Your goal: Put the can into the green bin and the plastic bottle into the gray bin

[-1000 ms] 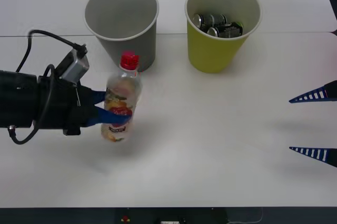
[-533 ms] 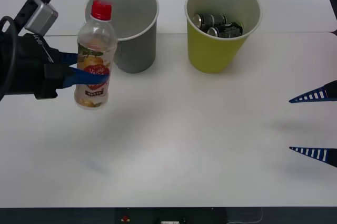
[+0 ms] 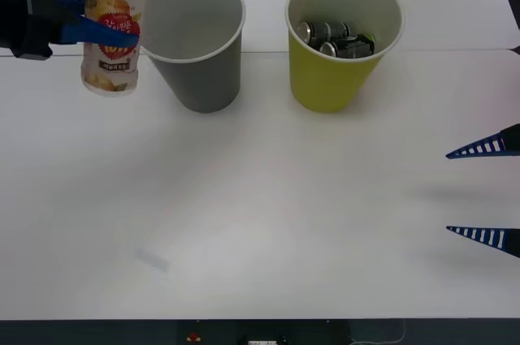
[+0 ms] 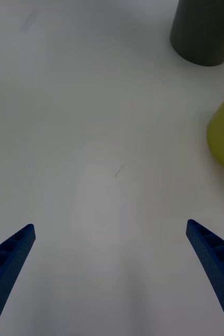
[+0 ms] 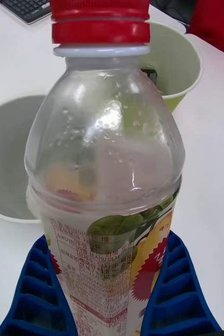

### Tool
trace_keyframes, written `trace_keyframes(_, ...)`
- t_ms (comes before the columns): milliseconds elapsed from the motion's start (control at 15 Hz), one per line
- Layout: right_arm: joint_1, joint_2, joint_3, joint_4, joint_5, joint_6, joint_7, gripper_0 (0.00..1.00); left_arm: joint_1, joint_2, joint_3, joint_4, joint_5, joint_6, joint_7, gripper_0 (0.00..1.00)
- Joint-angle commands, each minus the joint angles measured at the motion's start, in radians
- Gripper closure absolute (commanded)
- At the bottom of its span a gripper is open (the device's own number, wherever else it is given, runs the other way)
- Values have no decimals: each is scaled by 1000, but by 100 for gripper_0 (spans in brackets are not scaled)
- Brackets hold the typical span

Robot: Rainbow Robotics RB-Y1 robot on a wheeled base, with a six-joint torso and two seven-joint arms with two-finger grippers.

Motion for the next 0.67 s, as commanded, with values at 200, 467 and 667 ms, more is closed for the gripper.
trace_keyframes(200, 0, 0, 0, 0, 0, 0, 0, 0, -236, -5, -209, 182, -24, 0, 3, 100)
trace_keyframes(467, 0, 0, 0, 0, 0, 0, 0, 0, -463, -43, -419, 360, -51, 3, 48, 100)
trace_keyframes(667, 0, 0, 0, 0, 0, 0, 0, 0, -592, -97, -542, 490, -133, 7, 48, 100)
